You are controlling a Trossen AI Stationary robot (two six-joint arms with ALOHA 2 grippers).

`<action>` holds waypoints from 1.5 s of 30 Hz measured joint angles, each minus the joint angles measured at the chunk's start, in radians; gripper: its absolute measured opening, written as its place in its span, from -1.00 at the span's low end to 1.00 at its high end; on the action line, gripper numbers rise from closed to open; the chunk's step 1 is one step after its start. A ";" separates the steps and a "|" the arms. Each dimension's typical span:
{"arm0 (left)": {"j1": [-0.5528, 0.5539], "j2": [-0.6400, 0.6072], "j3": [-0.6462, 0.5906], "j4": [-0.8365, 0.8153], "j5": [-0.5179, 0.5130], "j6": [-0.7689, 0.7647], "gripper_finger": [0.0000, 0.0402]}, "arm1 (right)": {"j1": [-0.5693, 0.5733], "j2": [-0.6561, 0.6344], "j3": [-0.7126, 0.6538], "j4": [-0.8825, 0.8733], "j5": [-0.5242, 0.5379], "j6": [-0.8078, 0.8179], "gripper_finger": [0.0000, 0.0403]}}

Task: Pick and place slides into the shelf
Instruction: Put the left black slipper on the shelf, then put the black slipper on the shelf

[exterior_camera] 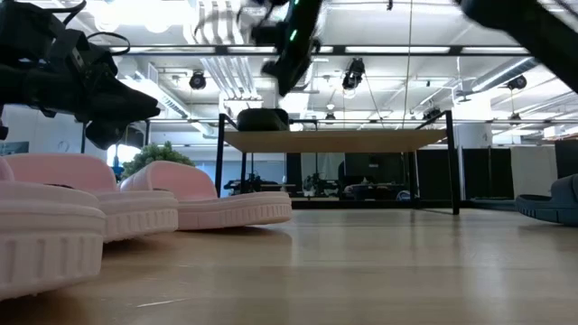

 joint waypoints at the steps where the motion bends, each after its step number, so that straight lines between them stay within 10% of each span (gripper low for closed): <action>1: 0.000 0.000 0.000 0.000 0.000 0.000 -0.65 | 0.017 -0.030 0.000 -0.051 -0.005 0.012 -0.04; 8: 0.000 0.000 0.000 0.000 0.000 0.000 -0.65 | 0.122 -0.221 -0.025 -0.434 -0.277 0.106 -0.04; 20: 0.000 -0.001 0.000 0.002 0.000 0.000 -0.65 | 0.517 -0.560 -0.586 -0.429 -0.321 0.472 -0.04; 32: 0.000 0.000 0.000 0.000 0.000 0.000 -0.65 | 0.852 -0.674 -1.042 -0.424 -0.584 1.028 -0.04; 45: 0.000 -0.001 0.000 0.000 0.000 0.000 -0.65 | 0.946 -0.686 -1.311 -0.268 -0.603 1.126 -0.04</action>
